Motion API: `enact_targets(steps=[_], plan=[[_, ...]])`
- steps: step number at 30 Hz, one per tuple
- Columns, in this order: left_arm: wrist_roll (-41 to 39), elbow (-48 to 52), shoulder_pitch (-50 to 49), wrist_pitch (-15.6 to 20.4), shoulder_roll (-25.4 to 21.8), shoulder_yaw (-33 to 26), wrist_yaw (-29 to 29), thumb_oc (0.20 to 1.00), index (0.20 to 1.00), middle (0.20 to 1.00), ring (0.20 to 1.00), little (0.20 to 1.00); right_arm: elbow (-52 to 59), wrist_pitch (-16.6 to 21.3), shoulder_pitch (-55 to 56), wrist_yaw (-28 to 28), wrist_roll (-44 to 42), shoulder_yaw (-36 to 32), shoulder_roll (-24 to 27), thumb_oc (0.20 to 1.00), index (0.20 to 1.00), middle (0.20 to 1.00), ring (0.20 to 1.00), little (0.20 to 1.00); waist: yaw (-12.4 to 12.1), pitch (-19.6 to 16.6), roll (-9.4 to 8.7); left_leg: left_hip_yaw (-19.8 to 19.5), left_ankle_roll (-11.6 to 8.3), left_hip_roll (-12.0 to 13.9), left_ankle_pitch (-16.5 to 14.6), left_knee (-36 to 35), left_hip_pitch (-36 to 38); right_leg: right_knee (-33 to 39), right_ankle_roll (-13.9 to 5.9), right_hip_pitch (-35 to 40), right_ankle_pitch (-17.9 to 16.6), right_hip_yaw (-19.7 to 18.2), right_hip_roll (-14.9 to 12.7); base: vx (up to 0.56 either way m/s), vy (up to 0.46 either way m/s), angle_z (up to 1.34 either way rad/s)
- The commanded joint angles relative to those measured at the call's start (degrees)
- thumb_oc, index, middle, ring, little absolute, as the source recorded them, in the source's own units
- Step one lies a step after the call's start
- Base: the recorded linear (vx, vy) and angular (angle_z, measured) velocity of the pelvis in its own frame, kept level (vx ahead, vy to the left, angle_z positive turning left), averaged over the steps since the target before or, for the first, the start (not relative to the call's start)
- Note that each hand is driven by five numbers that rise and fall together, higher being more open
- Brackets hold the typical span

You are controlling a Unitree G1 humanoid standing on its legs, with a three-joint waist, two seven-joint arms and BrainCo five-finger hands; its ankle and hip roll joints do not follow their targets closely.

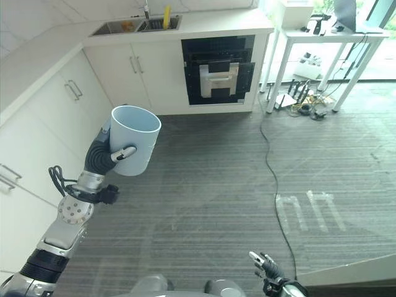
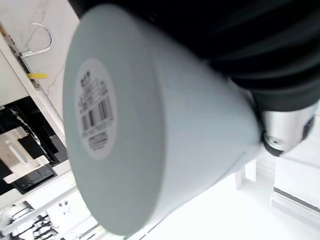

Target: Place the dishes in the dishwasher.

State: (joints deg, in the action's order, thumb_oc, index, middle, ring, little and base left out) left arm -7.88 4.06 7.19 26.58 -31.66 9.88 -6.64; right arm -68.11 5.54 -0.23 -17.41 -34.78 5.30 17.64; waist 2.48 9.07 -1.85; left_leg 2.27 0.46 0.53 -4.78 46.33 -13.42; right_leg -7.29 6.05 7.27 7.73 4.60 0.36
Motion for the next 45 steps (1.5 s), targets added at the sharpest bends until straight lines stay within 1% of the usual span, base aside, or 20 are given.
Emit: enact_targets(steps=[1, 2, 3, 7, 10, 12, 15, 18, 20, 22, 24, 26, 27, 29, 31, 33, 41, 42, 43, 45], plan=[[-2.66, 0.81, 4.00, 2.91, -0.67, -3.82, -2.39, 0.200, 0.200, 0.200, 0.200, 0.200, 0.84, 1.08, 0.23, -1.30, 4.17, -0.07, 2.39, 1.000, 1.000, 1.000, 1.000, 1.000, 0.55, 0.30, 3.58, 0.87, -2.21, 1.33, 5.63, -30.49, 9.07, -0.09, -7.21, -1.50, -0.81, 1.13, -0.28, 0.34, 0.139, -0.62], [-2.90, 0.72, 3.90, 2.82, -0.72, -3.81, -2.60, 0.200, 0.200, 0.200, 0.200, 0.200, 0.49, 0.92, 0.33, -1.06, 6.08, 0.20, 2.52, 1.000, 1.000, 1.000, 1.000, 1.000, 0.13, 0.44, 3.88, 0.05, -2.69, 0.89, 6.35, -34.64, 8.36, 0.73, -7.49, -0.37, -0.59, 0.17, 0.26, 0.45, 0.149, -0.52], [-3.03, 0.66, 3.60, 2.84, -0.76, -3.75, -2.73, 0.200, 0.200, 0.200, 0.200, 0.200, -0.07, 1.27, 0.46, -0.48, 9.13, 1.41, 2.59, 1.000, 1.000, 1.000, 1.000, 1.000, -0.95, 0.74, 4.36, -1.56, -3.94, 1.06, 9.69, -41.12, 6.61, 2.19, -7.67, 1.76, -0.25, -1.48, 0.95, 0.40, 0.111, -0.42], [-3.50, -0.15, 2.69, 4.30, -0.37, -4.98, -0.83, 0.200, 0.200, 0.200, 0.200, 0.200, -1.39, 0.93, 1.36, 1.52, 8.91, 3.12, 2.35, 1.000, 1.000, 1.000, 1.000, 1.000, -2.36, 1.72, 4.72, -1.32, -5.71, 2.85, 15.08, -44.85, 2.05, 3.53, -7.85, 4.71, 0.39, -2.39, 1.10, 0.35, 0.083, -0.75], [-2.92, -0.14, 2.10, 5.36, 0.86, -6.22, 1.98, 0.200, 0.200, 0.200, 0.200, 0.200, -1.73, -0.49, 1.91, 1.55, 10.32, 2.14, 2.54, 1.000, 1.000, 1.000, 1.000, 1.000, -2.01, 1.31, 5.16, 3.08, -5.16, 4.21, 14.10, -44.65, 2.62, 2.89, -8.29, 5.21, 1.67, -1.09, 0.13, 0.32, 0.212, -0.55], [-2.58, 0.37, 1.56, 4.88, 0.79, -6.38, 2.74, 0.200, 0.200, 0.200, 0.200, 0.200, -2.24, -0.80, 1.88, 2.07, 12.94, 2.03, 2.52, 1.000, 1.000, 1.000, 1.000, 1.000, -2.55, 1.07, 5.44, 1.92, -4.49, 3.03, 12.66, -44.01, 3.25, 1.49, -8.46, 6.18, 3.24, -1.83, -0.32, 0.34, 0.299, -0.58], [-4.68, -0.64, 3.01, 5.01, 0.07, -6.26, 5.35, 0.200, 0.200, 0.200, 0.200, 0.200, -2.01, 1.14, 2.85, 3.52, 12.53, 1.76, 0.86, 1.000, 1.000, 1.000, 1.000, 1.000, -3.02, -0.45, 5.13, 1.87, -1.50, -0.12, 9.09, -44.80, 6.61, -1.59, -10.04, 7.50, 5.52, -0.75, -1.85, 0.32, 0.315, -0.80], [-4.76, -1.38, 5.22, 4.09, -0.12, -4.36, 5.44, 0.200, 0.200, 0.200, 0.200, 0.200, -0.27, 3.34, 3.33, 5.24, 10.25, 1.51, -0.34, 1.000, 1.000, 1.000, 1.000, 1.000, -2.46, -1.18, 4.89, 1.84, 0.98, -1.70, 7.81, -46.93, 9.72, -10.36, -12.08, 4.61, 2.36, 0.38, -3.63, 0.18, 0.266, 0.19], [-3.30, -1.40, 6.17, 3.43, -0.25, -2.34, 3.38, 0.200, 0.200, 0.200, 0.200, 0.200, 5.11, 4.77, 4.34, 7.79, 10.74, 2.04, -1.52, 1.000, 1.000, 1.000, 1.000, 1.000, -1.83, -1.45, 4.45, 0.03, 3.68, -4.26, 6.21, -48.53, 12.34, -24.73, -15.05, -1.63, -5.74, -0.99, -3.32, 0.16, 0.265, 0.33], [-2.90, -1.42, 5.75, 2.72, 0.36, -2.08, 2.54, 0.200, 0.200, 0.200, 0.200, 0.200, 6.56, 4.94, 4.47, 8.91, 10.14, 2.30, -1.77, 1.000, 1.000, 1.000, 1.000, 1.000, -1.92, -1.37, 4.71, -0.95, 4.46, -4.93, 5.46, -48.89, 13.88, -31.20, -15.54, -5.59, -7.99, 0.10, -3.21, 0.15, 0.142, 0.13], [-1.93, -1.71, 5.34, 3.17, 0.98, -1.63, 1.85, 0.200, 0.200, 0.200, 0.200, 0.200, 6.62, 5.41, 3.72, 9.08, 8.68, 2.12, -1.42, 1.000, 1.000, 1.000, 1.000, 1.000, -1.55, -0.72, 5.07, -0.82, 4.57, -4.88, 4.79, -49.24, 16.08, -29.61, -14.57, -9.24, -6.75, 1.96, -3.42, 0.17, 0.042, -0.05], [-0.70, -1.06, 5.89, 3.44, 0.69, -1.13, 1.23, 0.200, 0.200, 0.200, 0.200, 0.200, 7.92, 5.03, 3.08, 9.15, 6.57, 1.12, -0.82, 1.000, 1.000, 1.000, 1.000, 1.000, -0.04, 0.64, 4.47, -0.25, 4.05, -4.70, 3.18, -49.39, 18.95, -16.86, -14.14, -12.05, -6.63, 4.11, -5.09, 0.21, -0.083, -0.33], [-0.47, -1.01, 6.06, 3.48, 0.63, -1.07, 1.01, 0.200, 0.200, 0.200, 0.200, 0.200, 7.94, 4.94, 3.06, 9.00, 6.26, 0.94, -0.73, 1.000, 1.000, 1.000, 1.000, 1.000, 0.20, 0.80, 4.30, -0.19, 3.94, -4.64, 2.78, -49.48, 19.42, -14.52, -14.28, -12.29, -7.05, 4.30, -5.65, 0.21, -0.153, -0.17], [-0.19, -0.97, 6.92, 3.48, -0.04, -0.71, 0.06, 0.200, 0.200, 0.200, 0.200, 0.200, 6.62, 4.53, 2.46, 8.06, 5.93, -0.18, -0.46, 1.000, 1.000, 1.000, 1.000, 1.000, 1.36, 1.15, 3.29, -0.37, 3.56, -4.63, 0.29, -49.73, 21.47, -4.72, -15.68, -13.78, -10.99, 3.33, -8.20, 0.20, -0.144, 0.03], [-0.13, -1.08, 7.03, 3.35, -0.56, -0.48, -0.90, 0.200, 0.200, 0.200, 0.200, 0.200, 5.61, 3.58, 2.16, 7.72, 6.89, -1.09, -0.53, 1.000, 1.000, 1.000, 1.000, 1.000, 2.24, 1.33, 2.95, -0.69, 3.40, -4.18, -1.67, -49.73, 23.34, -0.96, -17.04, -14.84, -14.32, 1.21, -9.23, 0.29, -0.157, 0.26], [0.22, -1.06, 6.85, 3.44, -0.60, -0.06, -1.49, 0.200, 0.200, 0.200, 0.200, 0.200, 5.27, 3.00, 2.21, 8.01, 7.47, -1.27, -0.81, 1.000, 1.000, 1.000, 1.000, 1.000, 2.64, 1.16, 2.85, -0.86, 3.48, -3.77, -2.73, -49.47, 24.21, -0.08, -17.38, -15.04, -14.67, 0.10, -9.35, 0.30, -0.157, 0.30], [2.07, 1.16, 4.75, 2.32, 0.06, -0.83, -4.07, 0.200, 0.200, 0.200, 0.200, 0.200, 2.94, 1.08, 1.98, 8.35, 9.36, 0.05, -0.60, 1.000, 1.000, 1.000, 1.000, 1.000, 2.48, -0.85, 2.42, -2.35, 1.99, -0.74, -7.58, -40.22, 24.41, -3.44, -13.94, -11.21, -6.26, -0.07, -6.86, 0.34, -0.267, 0.37], [1.94, 2.16, 4.13, 1.77, -0.10, -1.45, -4.70, 0.200, 0.200, 0.200, 0.200, 0.200, 2.81, 0.01, 1.22, 8.37, 9.28, 0.75, 0.32, 1.000, 1.000, 1.000, 1.000, 1.000, 1.79, -0.82, 2.47, -2.45, 1.24, -0.12, -6.76, -34.02, 22.44, -4.44, -12.09, -9.91, -4.24, 0.06, -5.76, 0.34, -0.327, -0.07], [1.48, 2.93, 3.89, 1.72, -0.21, -2.03, -5.42, 0.200, 0.200, 0.200, 0.200, 0.200, 2.25, -0.20, 0.67, 8.02, 8.86, 1.23, 1.07, 1.000, 1.000, 1.000, 1.000, 1.000, 1.00, -0.37, 2.18, -2.38, 0.34, 0.46, -2.84, -23.11, 18.05, -5.19, -10.35, -8.56, -2.86, 0.12, -5.12, 0.30, -0.312, -0.03], [0.70, 3.21, 3.57, 1.95, -0.24, -2.74, -5.24, 0.200, 0.200, 0.200, 0.200, 0.200, 1.77, 0.00, 0.33, 7.73, 9.41, 1.36, 1.53, 1.000, 1.000, 1.000, 1.000, 1.000, 0.55, 0.06, 1.94, -2.40, -0.25, 0.57, -0.52, -14.44, 14.04, -5.59, -9.22, -7.71, -2.19, 0.16, -4.86, 0.16, -0.179, -0.07]])
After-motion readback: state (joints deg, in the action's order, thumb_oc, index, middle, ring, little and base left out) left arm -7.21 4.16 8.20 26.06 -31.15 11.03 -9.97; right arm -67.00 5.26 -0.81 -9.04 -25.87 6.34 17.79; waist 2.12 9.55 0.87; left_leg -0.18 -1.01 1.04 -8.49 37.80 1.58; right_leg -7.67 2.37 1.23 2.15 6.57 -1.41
